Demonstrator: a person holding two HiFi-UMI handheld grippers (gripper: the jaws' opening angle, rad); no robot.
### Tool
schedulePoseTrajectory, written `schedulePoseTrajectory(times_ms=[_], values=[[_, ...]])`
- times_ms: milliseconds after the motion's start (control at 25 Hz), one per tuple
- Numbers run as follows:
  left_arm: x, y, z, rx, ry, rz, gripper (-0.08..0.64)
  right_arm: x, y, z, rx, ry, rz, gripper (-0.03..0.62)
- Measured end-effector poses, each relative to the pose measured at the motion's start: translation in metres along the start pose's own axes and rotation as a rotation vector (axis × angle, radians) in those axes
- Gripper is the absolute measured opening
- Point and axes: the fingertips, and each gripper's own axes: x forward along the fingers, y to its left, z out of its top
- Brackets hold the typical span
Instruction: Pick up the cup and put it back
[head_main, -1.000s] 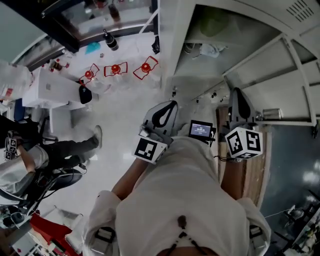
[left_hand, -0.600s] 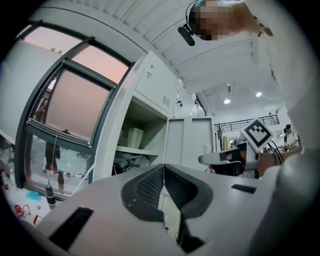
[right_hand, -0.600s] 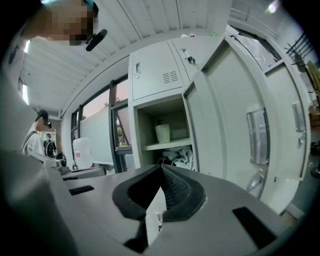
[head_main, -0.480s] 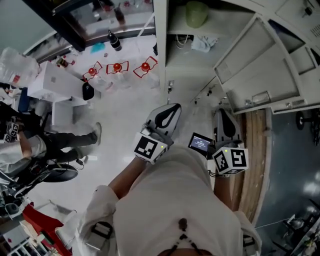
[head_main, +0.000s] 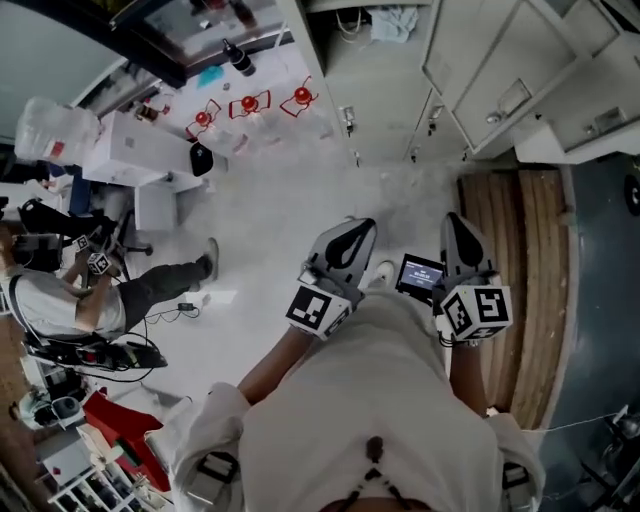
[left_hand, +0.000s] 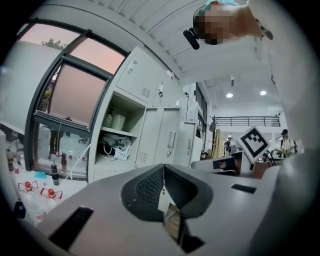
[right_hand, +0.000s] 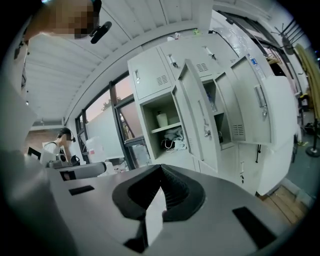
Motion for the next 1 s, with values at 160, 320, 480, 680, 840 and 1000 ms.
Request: schedulePoseTrajectory(times_ms=[160, 320, 480, 680, 840, 1000], values=[[-0.024, -0.017, -0.006, 0.01, 0.014, 0.004, 0.009, -0.024, 0.015, -0.01, -0.04, 0.005, 0.031, 0.025], [-0.04, -0.029, 0.003, 0.032, -0.018, -0.065, 0.009, -0.046, 0.04, -0.014, -0.055, -0.029, -0.005, 0.025], [-0.07, -0.044, 0.002, 0.031, -0.033, -0.147, 0.009, -0.066, 0.077, -0.035, -0.048, -0.028, -0.04, 0.025], [-0.149, -0.027, -0.01, 0.038, -0.016, -0.173, 0.009, -0.082, 0.141, -0.076, -0.039, -0.001, -0.087, 0.025], [-0.229, 0.009, -0.021, 0.03, -0.012, -0.132, 0.009, -0.099, 0.212, -0.108, -0.002, -0.019, -0.118, 0.025], [-0.292, 0.019, -0.027, 0.021, 0.003, -0.145, 0.009, -0.124, 0.278, -0.134, 0.046, -0.019, -0.144, 0.025]])
